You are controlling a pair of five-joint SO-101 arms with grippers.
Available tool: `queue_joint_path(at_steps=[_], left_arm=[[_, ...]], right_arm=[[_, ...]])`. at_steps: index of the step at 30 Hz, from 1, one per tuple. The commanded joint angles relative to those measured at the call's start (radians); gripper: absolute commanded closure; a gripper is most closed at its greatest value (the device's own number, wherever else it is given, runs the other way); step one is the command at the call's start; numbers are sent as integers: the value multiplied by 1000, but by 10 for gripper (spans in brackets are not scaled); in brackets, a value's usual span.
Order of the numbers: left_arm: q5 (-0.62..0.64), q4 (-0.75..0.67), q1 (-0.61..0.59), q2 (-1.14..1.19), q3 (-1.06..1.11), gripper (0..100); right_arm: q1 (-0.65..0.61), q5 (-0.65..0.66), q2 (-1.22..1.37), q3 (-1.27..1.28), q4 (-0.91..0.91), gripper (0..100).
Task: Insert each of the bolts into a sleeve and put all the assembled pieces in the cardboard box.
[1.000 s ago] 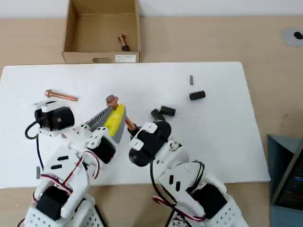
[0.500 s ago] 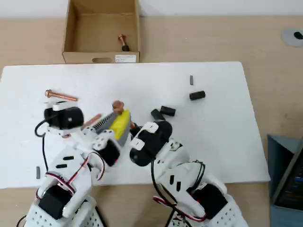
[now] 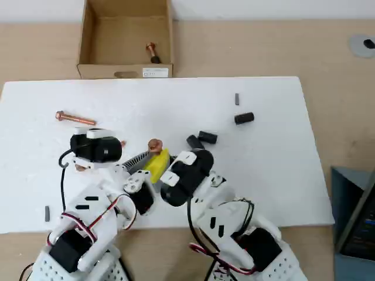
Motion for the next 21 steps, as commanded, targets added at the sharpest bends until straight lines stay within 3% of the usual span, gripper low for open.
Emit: queue_joint_path(at_steps=[1, 10, 16, 21], left_arm=[[-9, 0, 37, -10, -20, 881], [-48, 0, 34, -8, -25, 840], [-127, 0, -77, -8, -28, 836], [-132, 0, -101, -8, -78, 836]], right_arm=[[-13, 9, -91, -10, -28, 989], [-13, 9, -91, -10, -28, 989], [-13, 9, -91, -8, -28, 989], [-13, 9, -91, -4, -28, 989]])
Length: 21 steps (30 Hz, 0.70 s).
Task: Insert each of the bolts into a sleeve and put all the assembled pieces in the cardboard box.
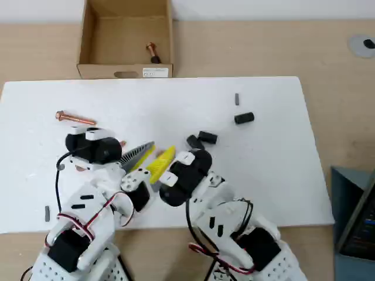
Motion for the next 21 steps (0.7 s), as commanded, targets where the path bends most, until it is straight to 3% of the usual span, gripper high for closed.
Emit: queue_joint_path(at_steps=[1, 8, 11, 13, 18, 21], left_arm=[[-6, 0, -14, -8, -89, 836], [-12, 20, -41, -8, -150, 850], [-37, 28, -78, -8, -172, 931], [-92, 23, -123, -8, -172, 999], [-187, 25, -282, -8, -143, 1000], [-232, 26, -376, -8, -66, 1000]], right_arm=[[-12, 6, -93, -8, -29, 989], [-12, 6, -93, -10, -29, 989], [-8, 6, -93, -13, -29, 989], [-7, 2, -93, -15, -29, 989], [4, 0, -93, -35, -23, 989], [81, -3, -93, -47, -23, 989]])
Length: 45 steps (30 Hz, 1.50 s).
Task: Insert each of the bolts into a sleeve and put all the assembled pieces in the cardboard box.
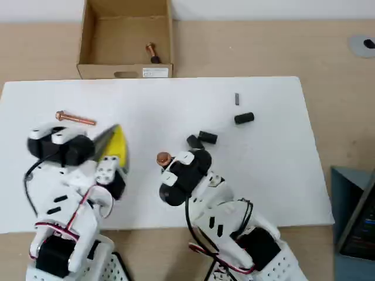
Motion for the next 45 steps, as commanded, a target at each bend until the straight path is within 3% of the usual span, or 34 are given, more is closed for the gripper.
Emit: queue_joint_path(at_steps=[1, 7, 12, 21, 30, 38, 45], left_arm=[[-58, 0, -106, -4, 63, 1000], [-112, -6, -219, -5, 290, 1000], [-110, -8, -232, -5, 420, 999], [-106, 2, -230, -4, 427, 998], [-104, 72, -226, -4, 427, 998], [-104, 72, -229, -4, 427, 998], [-103, 72, -230, -4, 427, 998]], right_arm=[[96, -5, -91, -48, -21, 989], [282, -17, -71, -93, 31, 989], [329, -23, 77, -240, 94, 989], [329, -23, 656, -696, 81, 989], [331, -11, 1204, -1115, -87, 989], [331, 37, 1678, -1497, -273, 989], [328, 160, 2078, -1853, -341, 989]])
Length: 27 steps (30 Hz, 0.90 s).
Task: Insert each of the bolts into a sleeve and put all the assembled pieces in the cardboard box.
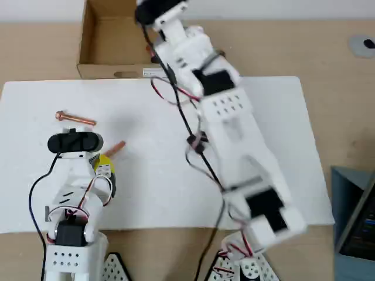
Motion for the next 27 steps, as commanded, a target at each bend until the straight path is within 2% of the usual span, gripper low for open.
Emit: queue_joint_path(at_steps=[1, 18, 22, 27], left_arm=[[0, 5, -8, -10, 14, 998], [0, 9, -9, -10, 14, 998], [0, 9, -9, -10, 14, 998], [0, 9, -9, -10, 14, 998]], right_arm=[[10, 55, 168, -245, -51, 989], [1, 499, 900, -914, 0, 963], [-4, 523, 992, -1030, 57, 881], [-5, 523, 1067, -1136, 104, 875]])
